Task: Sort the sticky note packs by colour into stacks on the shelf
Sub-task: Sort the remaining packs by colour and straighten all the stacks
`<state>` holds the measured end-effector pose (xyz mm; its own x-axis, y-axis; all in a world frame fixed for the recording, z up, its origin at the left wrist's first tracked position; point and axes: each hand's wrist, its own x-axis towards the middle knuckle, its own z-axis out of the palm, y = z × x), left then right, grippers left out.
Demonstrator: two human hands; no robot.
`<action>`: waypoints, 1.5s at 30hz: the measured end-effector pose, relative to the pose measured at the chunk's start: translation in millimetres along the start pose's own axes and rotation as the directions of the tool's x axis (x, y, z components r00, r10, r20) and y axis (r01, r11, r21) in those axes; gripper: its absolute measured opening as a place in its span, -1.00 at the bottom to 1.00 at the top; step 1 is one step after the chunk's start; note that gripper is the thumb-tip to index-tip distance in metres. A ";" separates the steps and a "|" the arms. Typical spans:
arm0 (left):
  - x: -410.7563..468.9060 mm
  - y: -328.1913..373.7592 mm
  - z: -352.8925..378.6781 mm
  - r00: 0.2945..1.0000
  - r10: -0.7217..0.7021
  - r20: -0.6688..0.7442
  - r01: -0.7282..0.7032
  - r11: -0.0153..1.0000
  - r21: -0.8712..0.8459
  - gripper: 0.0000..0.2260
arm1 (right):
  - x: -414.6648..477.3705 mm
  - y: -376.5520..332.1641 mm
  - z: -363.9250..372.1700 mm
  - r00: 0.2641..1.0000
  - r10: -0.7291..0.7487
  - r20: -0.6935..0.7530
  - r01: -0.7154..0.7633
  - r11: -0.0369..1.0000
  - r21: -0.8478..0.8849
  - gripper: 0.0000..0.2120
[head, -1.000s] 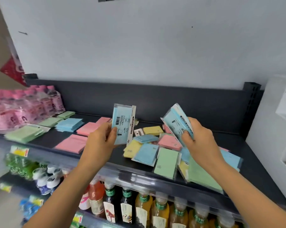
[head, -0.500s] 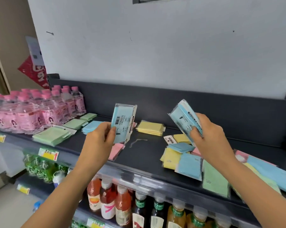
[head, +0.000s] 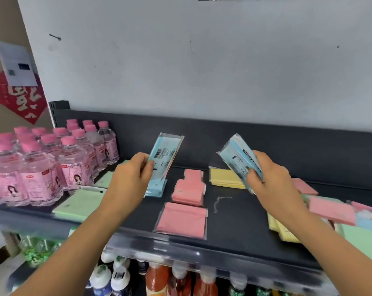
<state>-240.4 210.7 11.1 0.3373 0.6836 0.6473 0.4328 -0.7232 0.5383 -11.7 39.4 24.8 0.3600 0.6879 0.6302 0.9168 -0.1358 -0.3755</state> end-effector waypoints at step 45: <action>125.0 -125.3 83.4 0.777 0.145 0.613 -0.415 0.850 0.325 -0.80 | 126.4 11.0 66.5 0.969 -0.193 0.154 0.209 0.973 -0.095 -0.64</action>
<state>-182.8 394.9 -20.5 0.8372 0.4866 0.2498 0.4996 -0.8662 0.0128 32.5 172.3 55.1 0.1453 0.8028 0.5783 0.9839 -0.0561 -0.1694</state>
